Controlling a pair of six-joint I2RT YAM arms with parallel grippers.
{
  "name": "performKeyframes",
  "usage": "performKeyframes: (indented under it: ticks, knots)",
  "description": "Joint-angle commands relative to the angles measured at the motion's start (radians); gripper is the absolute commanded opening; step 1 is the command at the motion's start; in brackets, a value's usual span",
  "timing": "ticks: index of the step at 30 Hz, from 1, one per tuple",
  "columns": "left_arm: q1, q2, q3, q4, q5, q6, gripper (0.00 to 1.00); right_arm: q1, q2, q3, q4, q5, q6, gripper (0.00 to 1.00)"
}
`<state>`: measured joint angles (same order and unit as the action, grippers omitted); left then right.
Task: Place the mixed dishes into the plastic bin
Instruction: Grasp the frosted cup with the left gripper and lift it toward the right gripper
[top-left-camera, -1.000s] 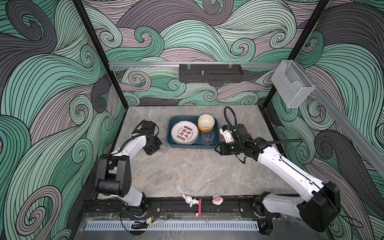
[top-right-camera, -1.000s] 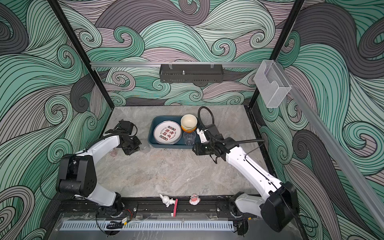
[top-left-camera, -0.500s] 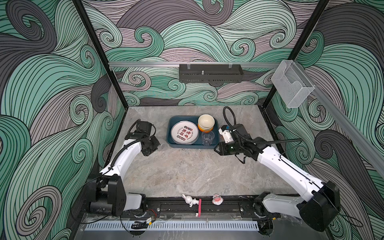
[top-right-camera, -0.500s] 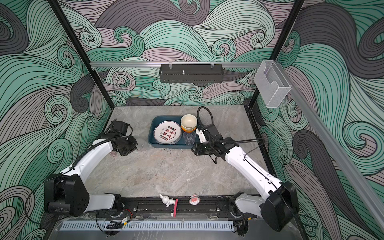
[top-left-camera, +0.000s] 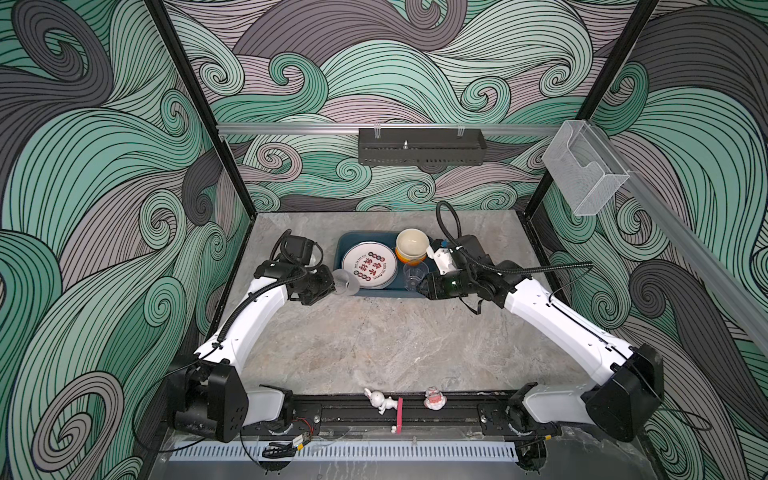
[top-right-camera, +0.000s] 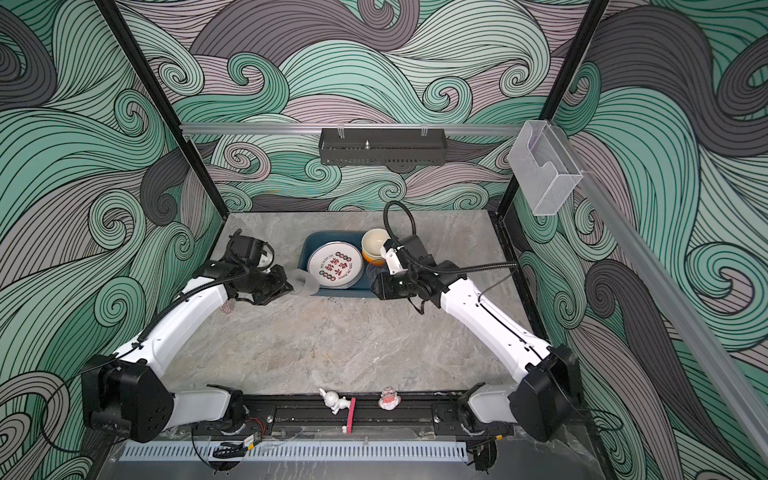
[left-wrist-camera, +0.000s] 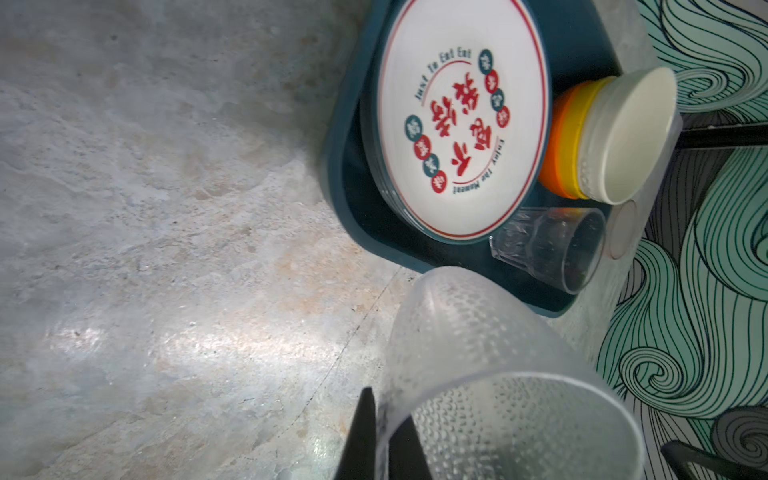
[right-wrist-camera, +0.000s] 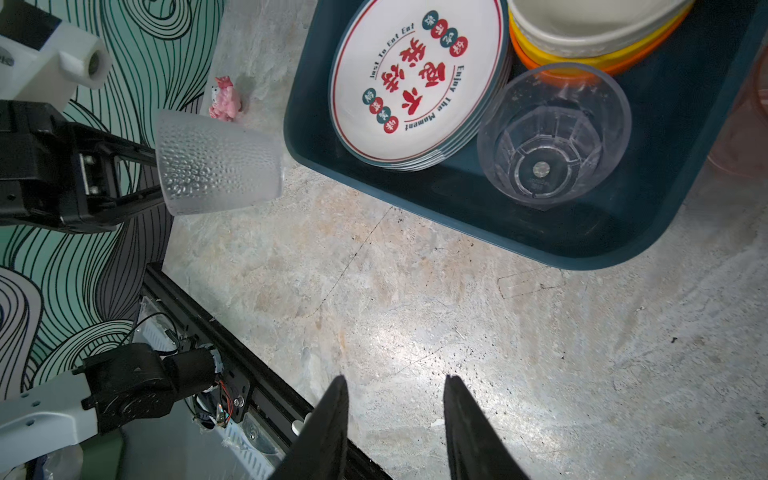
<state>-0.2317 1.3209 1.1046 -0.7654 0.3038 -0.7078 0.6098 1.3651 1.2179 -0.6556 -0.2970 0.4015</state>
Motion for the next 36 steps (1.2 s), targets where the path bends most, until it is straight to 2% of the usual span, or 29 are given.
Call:
performKeyframes:
  ticks: [1, 10, 16, 36]
  knots:
    - [-0.068, 0.04, 0.087, -0.017, 0.006, 0.008, 0.01, 0.023, 0.025, 0.068, -0.028, 0.01, -0.002, 0.4]
    - [-0.223, 0.163, 0.232, -0.053, -0.035, 0.018, 0.01, 0.062, 0.094, 0.193, -0.106, 0.1, -0.015, 0.41]
    - [-0.285, 0.208, 0.279, -0.064, -0.058, 0.021, 0.01, 0.079, 0.135, 0.248, -0.128, 0.12, -0.018, 0.41]
    - [-0.358, 0.253, 0.339, -0.078, -0.08, 0.021, 0.02, 0.112, 0.235, 0.362, -0.162, 0.143, -0.007, 0.42]
